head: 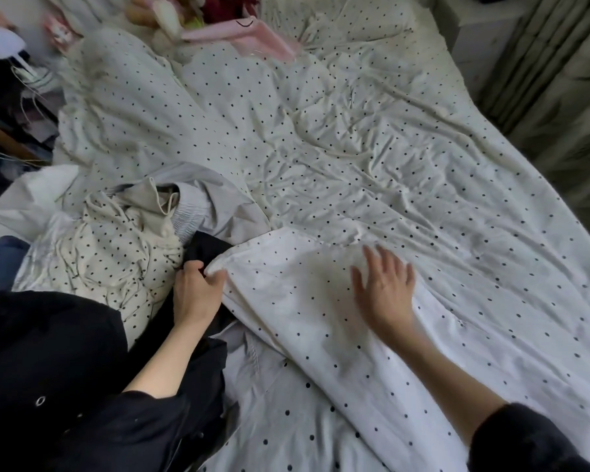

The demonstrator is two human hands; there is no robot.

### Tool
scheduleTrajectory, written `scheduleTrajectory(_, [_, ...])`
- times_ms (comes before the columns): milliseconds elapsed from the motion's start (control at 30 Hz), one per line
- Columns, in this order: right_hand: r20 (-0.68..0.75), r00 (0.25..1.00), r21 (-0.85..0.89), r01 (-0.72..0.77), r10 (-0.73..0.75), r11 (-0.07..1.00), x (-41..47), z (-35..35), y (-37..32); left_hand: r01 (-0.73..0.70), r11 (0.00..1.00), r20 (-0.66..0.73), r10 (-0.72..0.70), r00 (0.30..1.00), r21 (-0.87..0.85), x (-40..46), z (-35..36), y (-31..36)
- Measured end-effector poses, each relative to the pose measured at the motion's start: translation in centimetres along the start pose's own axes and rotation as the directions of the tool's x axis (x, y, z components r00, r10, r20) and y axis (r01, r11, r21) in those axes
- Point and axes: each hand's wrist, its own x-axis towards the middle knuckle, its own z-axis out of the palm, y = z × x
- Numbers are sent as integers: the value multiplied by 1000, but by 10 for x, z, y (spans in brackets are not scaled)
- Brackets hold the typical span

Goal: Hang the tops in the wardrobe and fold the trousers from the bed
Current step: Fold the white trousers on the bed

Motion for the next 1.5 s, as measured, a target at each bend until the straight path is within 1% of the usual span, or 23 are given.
scheduleTrajectory(67, [46, 981, -4, 191, -190, 982, -26, 11, -20, 60, 997, 58, -57, 997, -52, 2, 0, 0])
scheduleTrajectory(133, [203, 941, -59, 288, -271, 956, -49, 23, -32, 88, 990, 80, -79, 994, -110, 5, -2, 1])
scheduleTrajectory(233, [347, 900, -111, 319, -264, 941, -63, 42, -30, 92, 978, 88, -76, 993, -187, 6, -3, 6])
scheduleTrajectory(400, [395, 877, -118, 344, -274, 932, -60, 45, -27, 283, 846, 198, -215, 956, -451, 4, -7, 15])
scheduleTrajectory(467, [382, 873, -97, 364, -303, 926, -61, 37, -23, 307, 801, 239, -211, 948, -514, -1, -10, 21])
scheduleTrajectory(567, [326, 908, -159, 327, -263, 932, -71, 20, -8, 206, 790, 239, -78, 968, -578, -20, -16, 43])
scheduleTrajectory(633, [307, 930, -205, 274, -204, 940, -81, 6, 10, 50, 809, 198, 82, 977, -585, -41, -18, 63])
scheduleTrajectory(667, [299, 937, -197, 248, -183, 949, -85, -1, 20, -70, 837, 162, 186, 969, -543, -53, -18, 73])
scheduleTrajectory(700, [282, 945, -159, 215, -165, 964, -90, -10, 30, -202, 851, 144, 306, 941, -485, -68, -18, 81])
scheduleTrajectory(767, [205, 973, 58, 99, -109, 993, -99, -25, 47, -403, 808, 194, 518, 833, -430, -100, -12, 93])
scheduleTrajectory(833, [95, 994, 354, -92, 62, 931, -114, -43, 67, -483, 756, 331, 638, 695, -442, -142, 3, 95])
scheduleTrajectory(867, [88, 980, 510, -200, 181, 836, -117, -47, 73, -505, 748, 409, 661, 630, -431, -157, 11, 91])
scheduleTrajectory(900, [114, 947, 649, -300, 300, 699, -123, -52, 82, -532, 747, 501, 663, 556, -398, -177, 22, 86])
scheduleTrajectory(967, [209, 870, 796, -416, 446, 439, -129, -57, 94, -642, 713, 648, 634, 421, -281, -202, 40, 71])
scheduleTrajectory(1033, [284, 832, 821, -468, 477, 328, -135, -59, 102, -751, 627, 732, 608, 307, -206, -216, 52, 58])
scheduleTrajectory(1133, [357, 798, 803, -528, 486, 277, -134, -55, 99, -781, 601, 777, 569, 268, -170, -214, 53, 53])
scheduleTrajectory(1233, [340, 768, 762, -564, 543, 319, -128, -49, 89, -782, 598, 823, 526, 215, -178, -209, 52, 52])
scheduleTrajectory(1267, [280, 780, 719, -557, 560, 415, -127, -47, 85, -783, 598, 850, 493, 186, -175, -209, 52, 50])
scheduleTrajectory(1333, [48, 867, 504, -449, 495, 738, -130, -44, 76, -774, 611, 885, 438, 159, -164, -211, 54, 44])
scheduleTrajectory(1367, [-59, 923, 366, -336, 381, 868, -134, -41, 71, -756, 632, 870, 457, 184, -172, -212, 53, 42])
scheduleTrajectory(1400, [-109, 965, 233, -208, 239, 950, -138, -38, 68, -733, 652, 825, 513, 237, -195, -211, 50, 40])
scheduleTrajectory(1467, [-56, 998, 16, -14, 14, 1000, -144, -27, 65, -771, 593, 621, 700, 351, -232, -200, 48, 37])
scheduleTrajectory(1500, [4, 999, -47, 48, -48, 998, -148, -19, 63, -813, 545, 510, 768, 386, -205, -192, 49, 33])
